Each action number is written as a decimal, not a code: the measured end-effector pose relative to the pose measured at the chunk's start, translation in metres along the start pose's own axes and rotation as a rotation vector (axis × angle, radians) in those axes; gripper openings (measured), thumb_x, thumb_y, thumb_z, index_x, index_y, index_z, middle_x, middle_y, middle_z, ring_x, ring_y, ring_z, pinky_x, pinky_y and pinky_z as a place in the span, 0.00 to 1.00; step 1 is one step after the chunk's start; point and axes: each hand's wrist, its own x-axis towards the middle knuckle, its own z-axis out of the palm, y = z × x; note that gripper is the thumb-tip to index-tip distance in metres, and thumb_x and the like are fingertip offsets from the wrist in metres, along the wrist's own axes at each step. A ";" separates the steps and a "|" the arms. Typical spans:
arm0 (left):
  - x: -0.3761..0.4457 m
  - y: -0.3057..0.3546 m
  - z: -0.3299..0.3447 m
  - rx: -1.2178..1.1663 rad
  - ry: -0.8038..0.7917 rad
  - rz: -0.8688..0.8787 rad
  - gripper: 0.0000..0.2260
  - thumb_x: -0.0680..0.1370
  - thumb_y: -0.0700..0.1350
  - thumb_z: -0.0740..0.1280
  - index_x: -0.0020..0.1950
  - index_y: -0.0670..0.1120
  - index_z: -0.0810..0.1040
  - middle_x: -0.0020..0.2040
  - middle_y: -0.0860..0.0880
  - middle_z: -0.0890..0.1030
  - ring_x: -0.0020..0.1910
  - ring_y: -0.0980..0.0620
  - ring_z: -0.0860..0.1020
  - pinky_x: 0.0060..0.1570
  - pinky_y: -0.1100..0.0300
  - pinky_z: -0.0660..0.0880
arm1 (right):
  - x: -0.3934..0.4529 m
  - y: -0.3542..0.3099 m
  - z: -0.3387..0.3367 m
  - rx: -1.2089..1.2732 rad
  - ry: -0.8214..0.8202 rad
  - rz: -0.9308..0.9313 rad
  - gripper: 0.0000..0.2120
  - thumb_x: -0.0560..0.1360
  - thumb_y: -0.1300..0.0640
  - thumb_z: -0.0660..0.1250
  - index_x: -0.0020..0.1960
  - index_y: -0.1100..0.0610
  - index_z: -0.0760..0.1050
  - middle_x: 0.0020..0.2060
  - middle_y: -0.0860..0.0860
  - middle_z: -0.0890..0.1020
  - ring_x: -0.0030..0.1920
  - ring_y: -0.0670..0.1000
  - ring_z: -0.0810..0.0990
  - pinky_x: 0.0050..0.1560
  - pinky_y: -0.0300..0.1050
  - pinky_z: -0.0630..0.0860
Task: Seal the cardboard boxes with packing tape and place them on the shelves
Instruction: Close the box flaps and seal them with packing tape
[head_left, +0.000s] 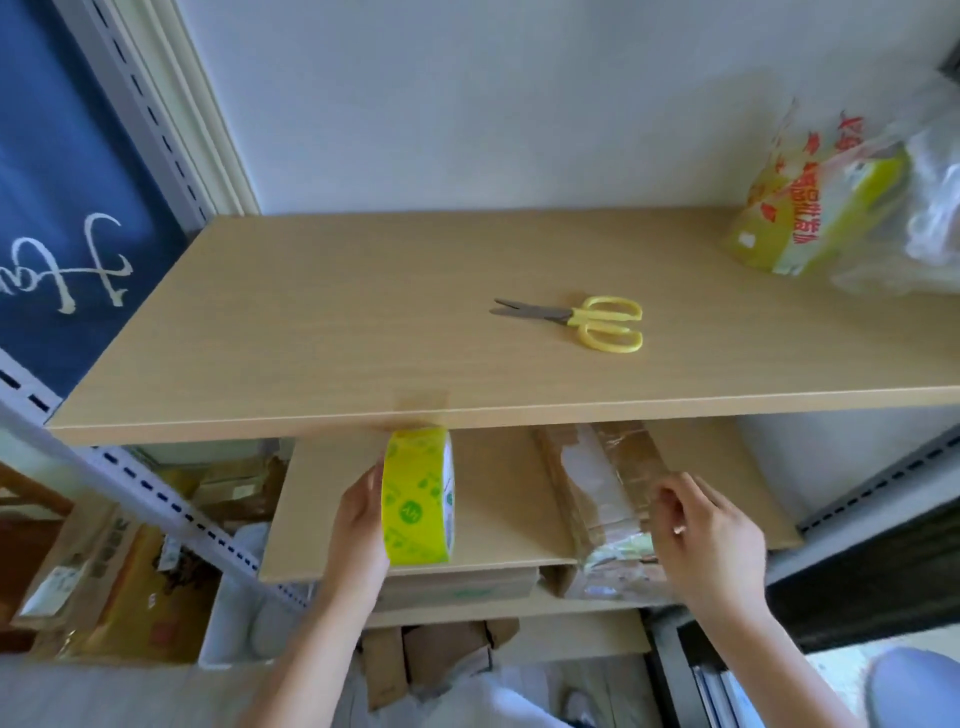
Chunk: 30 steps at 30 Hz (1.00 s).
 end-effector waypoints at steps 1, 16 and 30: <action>0.005 -0.020 0.014 -0.009 -0.057 -0.103 0.10 0.80 0.41 0.67 0.41 0.52 0.76 0.36 0.51 0.81 0.33 0.63 0.81 0.45 0.58 0.73 | -0.005 0.020 0.011 -0.031 -0.067 0.084 0.05 0.76 0.61 0.65 0.47 0.55 0.79 0.38 0.47 0.81 0.33 0.48 0.76 0.26 0.38 0.70; 0.016 -0.026 0.231 0.811 -0.346 -0.065 0.28 0.85 0.57 0.47 0.54 0.38 0.80 0.53 0.40 0.83 0.52 0.42 0.82 0.45 0.54 0.78 | 0.018 0.107 0.073 -0.068 -0.623 0.511 0.20 0.83 0.43 0.54 0.57 0.59 0.71 0.40 0.52 0.78 0.34 0.47 0.75 0.28 0.38 0.69; 0.012 -0.044 0.221 0.734 -0.358 0.025 0.26 0.81 0.65 0.50 0.41 0.46 0.72 0.39 0.45 0.79 0.45 0.43 0.81 0.38 0.56 0.71 | 0.016 0.122 0.074 0.129 -0.697 0.486 0.22 0.77 0.38 0.64 0.57 0.56 0.75 0.43 0.47 0.82 0.38 0.46 0.79 0.35 0.36 0.74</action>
